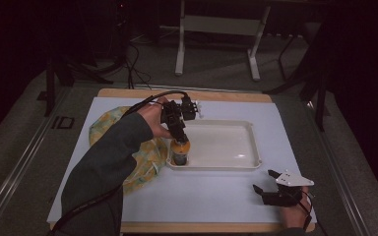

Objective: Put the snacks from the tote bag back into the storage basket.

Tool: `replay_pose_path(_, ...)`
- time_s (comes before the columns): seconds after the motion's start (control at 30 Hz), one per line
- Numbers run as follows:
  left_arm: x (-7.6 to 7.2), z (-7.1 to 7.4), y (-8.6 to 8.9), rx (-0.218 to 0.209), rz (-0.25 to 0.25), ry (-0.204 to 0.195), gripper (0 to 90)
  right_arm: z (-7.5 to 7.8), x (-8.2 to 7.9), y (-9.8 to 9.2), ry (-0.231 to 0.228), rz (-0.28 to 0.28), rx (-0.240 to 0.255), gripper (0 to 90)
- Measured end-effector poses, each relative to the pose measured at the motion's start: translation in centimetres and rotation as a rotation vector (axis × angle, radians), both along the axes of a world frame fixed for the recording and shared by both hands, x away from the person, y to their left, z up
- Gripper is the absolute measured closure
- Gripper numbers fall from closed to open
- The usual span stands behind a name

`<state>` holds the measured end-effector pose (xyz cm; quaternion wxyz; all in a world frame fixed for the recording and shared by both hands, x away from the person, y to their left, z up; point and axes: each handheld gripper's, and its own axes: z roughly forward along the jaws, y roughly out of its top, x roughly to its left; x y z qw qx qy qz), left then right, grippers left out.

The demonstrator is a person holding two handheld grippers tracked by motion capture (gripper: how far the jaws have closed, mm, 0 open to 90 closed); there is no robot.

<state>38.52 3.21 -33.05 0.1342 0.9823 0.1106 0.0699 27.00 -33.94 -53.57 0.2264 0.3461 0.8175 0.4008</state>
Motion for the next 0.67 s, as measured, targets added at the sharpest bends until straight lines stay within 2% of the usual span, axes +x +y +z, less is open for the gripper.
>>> replay_pose_path(0.23,-0.6,0.6,0.7,-0.034,-0.008,-0.026,48.6,0.0,0.0,0.0,0.0,0.0,0.001,16.9)
replay_pose_path(0.27,-0.7,0.8,0.9,-0.047,-0.01,-0.028,48.4,0.0,0.0,0.0,0.001,0.0,0.002,16.9)
replay_pose_path(0.3,-0.8,1.1,1.3,-0.097,-0.007,-0.022,48.3,0.0,0.0,0.0,0.001,-0.001,0.0,16.9)
replay_pose_path(0.37,-0.9,1.2,1.5,-0.107,-0.009,-0.029,48.3,0.0,0.0,0.0,0.001,-0.001,0.0,16.9)
replay_pose_path(0.43,-1.2,1.6,2.0,-0.136,-0.006,-0.043,48.3,0.0,0.0,0.0,0.001,-0.001,0.001,16.9)
replay_pose_path(0.6,-1.7,2.0,2.8,-0.159,-0.003,-0.077,48.4,0.0,0.0,0.0,0.001,-0.001,0.002,16.9)
replay_pose_path(0.67,-2.1,2.2,3.5,-0.199,-0.002,-0.101,48.4,0.0,0.0,0.0,0.003,-0.001,0.001,16.9)
